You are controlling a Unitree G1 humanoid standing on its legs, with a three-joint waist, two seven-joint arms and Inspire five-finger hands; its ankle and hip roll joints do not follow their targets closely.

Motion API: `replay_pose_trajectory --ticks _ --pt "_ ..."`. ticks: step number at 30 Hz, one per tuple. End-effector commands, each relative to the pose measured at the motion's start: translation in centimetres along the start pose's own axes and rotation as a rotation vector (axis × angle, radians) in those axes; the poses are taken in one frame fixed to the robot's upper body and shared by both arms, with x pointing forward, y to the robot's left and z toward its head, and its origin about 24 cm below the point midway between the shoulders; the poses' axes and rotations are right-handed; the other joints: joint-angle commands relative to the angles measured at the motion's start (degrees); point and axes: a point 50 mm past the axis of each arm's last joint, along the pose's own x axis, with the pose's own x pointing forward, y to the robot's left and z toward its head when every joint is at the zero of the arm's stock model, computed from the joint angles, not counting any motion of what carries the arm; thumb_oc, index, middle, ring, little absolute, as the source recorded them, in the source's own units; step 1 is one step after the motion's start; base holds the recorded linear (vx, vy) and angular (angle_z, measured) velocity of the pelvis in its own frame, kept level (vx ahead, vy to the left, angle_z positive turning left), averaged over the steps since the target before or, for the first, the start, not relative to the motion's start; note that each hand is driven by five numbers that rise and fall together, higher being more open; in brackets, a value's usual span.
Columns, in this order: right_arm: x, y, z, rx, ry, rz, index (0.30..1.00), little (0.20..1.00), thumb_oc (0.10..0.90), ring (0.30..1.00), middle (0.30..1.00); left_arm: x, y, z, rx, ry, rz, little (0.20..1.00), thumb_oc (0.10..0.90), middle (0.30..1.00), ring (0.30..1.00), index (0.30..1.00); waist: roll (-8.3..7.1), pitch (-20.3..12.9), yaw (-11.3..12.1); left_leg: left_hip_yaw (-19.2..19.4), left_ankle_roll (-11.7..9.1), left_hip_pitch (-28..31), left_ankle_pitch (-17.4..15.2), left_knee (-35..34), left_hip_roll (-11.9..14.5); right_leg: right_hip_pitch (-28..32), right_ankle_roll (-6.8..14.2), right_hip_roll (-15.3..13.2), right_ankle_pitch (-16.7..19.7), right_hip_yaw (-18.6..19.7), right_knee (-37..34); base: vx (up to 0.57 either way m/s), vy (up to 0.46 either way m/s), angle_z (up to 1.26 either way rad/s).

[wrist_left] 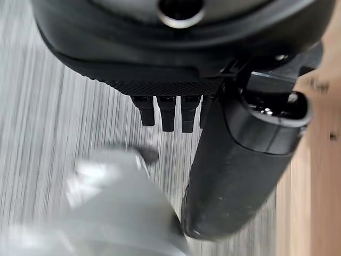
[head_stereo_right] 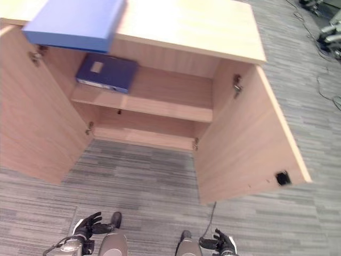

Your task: Put the empty folder in the office cabinet

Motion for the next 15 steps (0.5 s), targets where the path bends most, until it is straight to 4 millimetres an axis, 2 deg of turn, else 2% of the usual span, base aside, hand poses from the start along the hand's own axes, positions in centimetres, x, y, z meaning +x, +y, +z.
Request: replay_pose_trajectory --ticks 1,2,3,4,5,6,8,9,10,11,12,13,14,15 --pt "0.2 -1.5 1.8 -0.039 -0.072 -0.036 0.900 0.900 0.800 0.900 0.900 -0.6 0.8 -1.5 0.091 0.015 0.015 0.900 0.800 0.900 0.900 0.900 0.32 -2.54 -1.05 3.33 0.90 -1.27 3.28 -6.25 4.72 2.06 8.39 -6.66 12.64 1.60 0.46 0.11 0.453 -0.11" --pt "0.2 -1.5 1.8 -0.039 -0.072 -0.036 0.900 0.900 0.800 0.900 0.900 -0.6 0.8 -1.5 0.091 0.015 0.015 0.900 0.800 0.900 0.900 0.900 0.27 -2.53 -0.99 3.42 0.94 -1.21 3.28 -6.27 4.66 2.12 8.39 -6.71 12.77 1.64 0.29 0.17 0.606 -0.23" --pt "0.2 -1.2 1.8 -0.043 -0.072 -0.027 0.900 0.900 0.800 0.900 0.900 -0.6 0.9 -1.6 0.081 0.018 0.022 0.900 0.800 0.900 0.900 0.900 1.19 -2.60 -1.13 6.54 2.85 0.79 2.43 -7.34 2.85 0.79 7.49 -9.26 15.65 -2.24 0.89 0.12 0.434 -0.14" --pt "0.2 -1.2 1.8 -0.043 -0.072 -0.027 0.900 0.900 0.800 0.900 0.900 -0.6 0.9 -1.7 0.080 0.018 0.022 0.900 0.800 0.900 0.900 0.900 1.16 -2.53 -1.14 6.57 2.86 0.92 2.43 -7.41 2.82 0.86 7.50 -9.31 15.59 -2.24 0.94 0.19 0.910 -0.30" --pt "0.2 -1.1 1.9 -0.056 -0.077 -0.019 0.900 0.900 0.800 0.900 0.900 -0.7 1.1 -1.9 0.090 0.027 0.020 0.900 0.800 0.900 0.900 0.900 2.80 -2.53 -1.39 7.64 5.01 2.61 2.44 -9.22 0.80 -0.24 6.05 -5.40 9.98 -3.10 6.07 0.10 0.692 -0.35" --pt "0.2 -1.1 2.0 -0.059 -0.078 -0.020 0.900 0.900 0.800 0.900 0.900 -0.7 0.9 -1.9 0.092 0.029 0.015 0.900 0.800 0.900 0.900 0.900 3.35 -2.54 -1.68 7.74 6.23 3.35 2.11 -9.66 -0.89 -1.12 5.47 -1.73 7.09 -1.97 8.58 0.14 0.905 -0.46" --pt "0.3 -1.2 2.2 -0.057 -0.084 -0.024 0.900 0.900 0.800 0.900 0.900 -0.7 1.2 -2.2 0.068 0.048 0.027 0.900 0.800 0.900 0.900 0.900 4.04 -2.42 -1.97 8.56 8.36 4.67 1.62 -9.94 -4.21 -2.68 4.66 5.94 2.20 -2.33 12.10 0.11 0.590 -0.14" --pt "0.4 -1.0 2.3 -0.054 -0.086 -0.019 0.900 0.900 0.800 0.900 0.900 -0.7 1.4 -2.2 0.056 0.055 0.034 0.900 0.800 0.900 0.900 0.900 4.34 -2.30 -1.96 8.86 8.99 5.69 1.36 -10.22 -5.24 -4.25 4.62 8.59 0.18 -3.47 13.81 0.07 0.334 0.02" --pt "0.4 -1.0 2.3 -0.054 -0.087 -0.020 0.900 0.900 0.800 0.900 0.900 -0.7 1.3 -2.2 0.056 0.054 0.033 0.900 0.800 0.900 0.900 0.900 4.42 -2.40 -1.97 8.82 8.97 5.53 1.46 -10.23 -5.15 -4.35 4.58 8.69 0.33 -3.52 13.68 0.14 0.347 -0.10" --pt "0.4 -0.6 2.6 -0.061 -0.094 -0.006 0.900 0.900 0.800 0.900 0.900 -0.8 1.5 -2.5 0.041 0.074 0.047 0.900 0.800 0.900 0.900 0.900 4.68 -2.21 -2.28 8.83 9.44 7.39 0.97 -10.84 -6.25 -8.48 4.17 12.91 -2.58 -5.47 14.69 0.18 0.289 -0.23" --pt "0.4 -0.5 2.7 -0.068 -0.097 -0.001 0.900 0.900 0.800 0.900 0.900 -0.8 1.5 -2.7 0.044 0.083 0.048 0.900 0.800 0.900 0.900 0.900 4.44 -2.04 -2.61 8.82 9.39 8.41 0.58 -11.11 -6.90 -9.60 3.76 14.10 -3.44 -6.16 13.27 0.19 0.286 -0.32" --pt "0.4 -0.5 2.7 -0.069 -0.097 -0.001 0.900 0.900 0.800 0.900 0.900 -0.8 1.5 -2.7 0.044 0.083 0.048 0.900 0.800 0.900 0.900 0.900 4.40 -1.89 -2.64 8.81 9.36 8.67 0.47 -11.17 -6.92 -9.41 3.75 14.07 -3.67 -6.16 13.42 0.25 0.141 -0.25" --pt "0.4 -0.7 2.3 -0.083 -0.087 -0.006 0.900 0.900 0.800 0.900 0.900 -0.9 1.0 -3.3 0.062 0.106 0.031 0.900 0.800 0.900 0.900 0.900 3.70 -1.80 -3.40 8.40 9.37 10.65 -0.61 -11.73 -8.58 -9.12 2.54 14.74 -4.75 -6.90 6.69 0.25 0.097 -0.12" --pt "0.4 -0.8 2.2 -0.087 -0.083 -0.012 0.900 0.900 0.800 0.900 0.900 -1.0 0.7 -3.6 0.070 0.113 0.023 0.900 0.800 0.900 0.900 0.900 3.57 -1.90 -3.65 8.26 9.37 11.22 -0.90 -12.03 -9.08 -9.58 1.77 14.31 -4.48 -7.17 4.13 0.34 0.109 0.01"
